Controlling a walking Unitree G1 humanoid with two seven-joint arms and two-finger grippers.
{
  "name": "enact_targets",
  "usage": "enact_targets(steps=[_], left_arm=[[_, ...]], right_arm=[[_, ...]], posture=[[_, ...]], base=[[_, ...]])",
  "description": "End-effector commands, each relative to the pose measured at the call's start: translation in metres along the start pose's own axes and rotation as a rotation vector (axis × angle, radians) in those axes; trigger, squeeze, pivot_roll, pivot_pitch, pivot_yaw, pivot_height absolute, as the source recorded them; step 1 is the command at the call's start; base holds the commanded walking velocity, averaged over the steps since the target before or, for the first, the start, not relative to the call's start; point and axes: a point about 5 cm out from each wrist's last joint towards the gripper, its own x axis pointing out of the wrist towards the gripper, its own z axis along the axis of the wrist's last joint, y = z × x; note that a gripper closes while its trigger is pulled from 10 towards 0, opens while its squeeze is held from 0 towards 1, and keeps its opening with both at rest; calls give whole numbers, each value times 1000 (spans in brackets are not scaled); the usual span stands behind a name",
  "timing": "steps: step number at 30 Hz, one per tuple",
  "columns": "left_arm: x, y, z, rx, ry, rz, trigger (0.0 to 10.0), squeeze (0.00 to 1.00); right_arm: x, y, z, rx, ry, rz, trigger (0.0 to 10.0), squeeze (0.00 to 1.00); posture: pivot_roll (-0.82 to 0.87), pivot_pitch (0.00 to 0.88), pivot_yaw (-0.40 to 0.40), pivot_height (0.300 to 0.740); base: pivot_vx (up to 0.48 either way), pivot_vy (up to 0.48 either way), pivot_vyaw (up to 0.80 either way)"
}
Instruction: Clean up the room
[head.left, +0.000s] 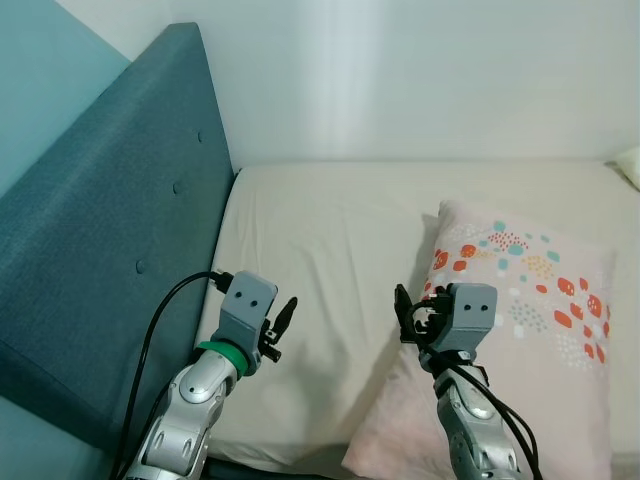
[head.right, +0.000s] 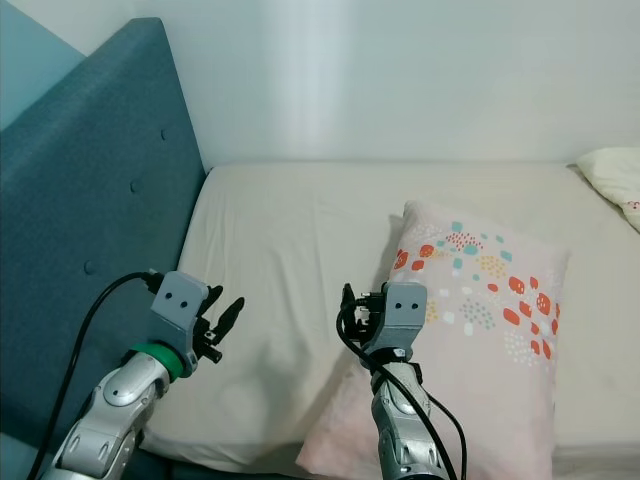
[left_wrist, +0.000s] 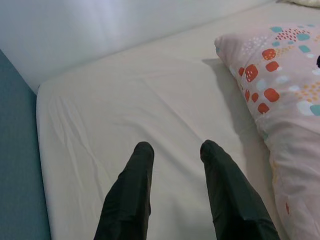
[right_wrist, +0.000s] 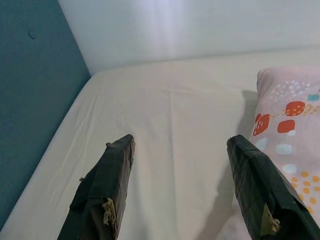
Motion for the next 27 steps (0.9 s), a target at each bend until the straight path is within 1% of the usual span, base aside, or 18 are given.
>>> enact_targets(steps=[1,6,7,10,11,13,14,16,17,18,19,24,25,26,27], left_arm=[[-1,-3,-4,-1,18,-13,10000,0],[0,-3,-3,-3,17,-14,10000,0],[0,-3,-3,-2,17,-13,10000,0],[1,-3,-3,-2,16,-14,10000,0],[1,-3,-3,-2,16,-14,10000,0],[1,-4,-3,-1,17,-16,10000,0],[1,-4,-3,-1,17,-16,10000,0],[1,-3,-3,1,17,-17,10000,0],[1,-3,-3,1,17,-17,10000,0],[1,-3,-3,1,16,-17,10000,0],[1,-3,-3,1,16,-17,10000,0],[1,-2,-2,3,17,-18,10000,0],[1,-2,-2,3,17,-18,10000,0],[2,-1,1,3,16,-21,10000,0],[2,-1,2,3,15,-22,10000,0]], right_arm=[[-2,-4,0,-4,-1,-20,10000,0],[-2,-11,4,-28,-14,-39,10000,0],[-3,-16,6,-41,-24,-51,10000,0],[-4,-23,10,-57,-36,-70,10000,0],[-4,-23,10,-57,-36,-70,10000,0],[-6,-33,12,-78,-38,-112,10000,0],[-6,-33,12,-78,-38,-112,10000,0],[-8,-43,16,-105,-46,-150,10000,0],[-8,-43,16,-105,-46,-150,10000,0],[-11,-52,23,-131,-72,-193,10000,0],[-11,-52,23,-131,-72,-193,10000,0],[-29,-97,61,-304,-178,-371,10000,0],[-29,-97,61,-304,-178,-371,10000,0],[-40,-120,75,-379,-192,-448,10000,0],[-42,-126,78,-392,-194,-466,10000,0]], posture=[[-120,98,129,663],[-124,99,131,643],[-125,99,133,634],[-125,99,135,621],[-125,99,135,621],[-129,99,138,617],[-129,99,138,617],[-131,102,140,617],[-131,102,140,617],[-131,105,141,617],[-131,105,141,617],[-144,119,160,617],[-144,119,160,617],[-149,127,172,617],[-149,127,172,617]], base=[[0,0,0],[0,0,0],[0,0,0],[0,0,0],[0,0,0],[0,0,0],[0,0,0],[0,0,0],[0,0,0],[0,0,0],[0,0,0],[0,0,0],[0,0,0],[0,0,0],[0,0,0]])
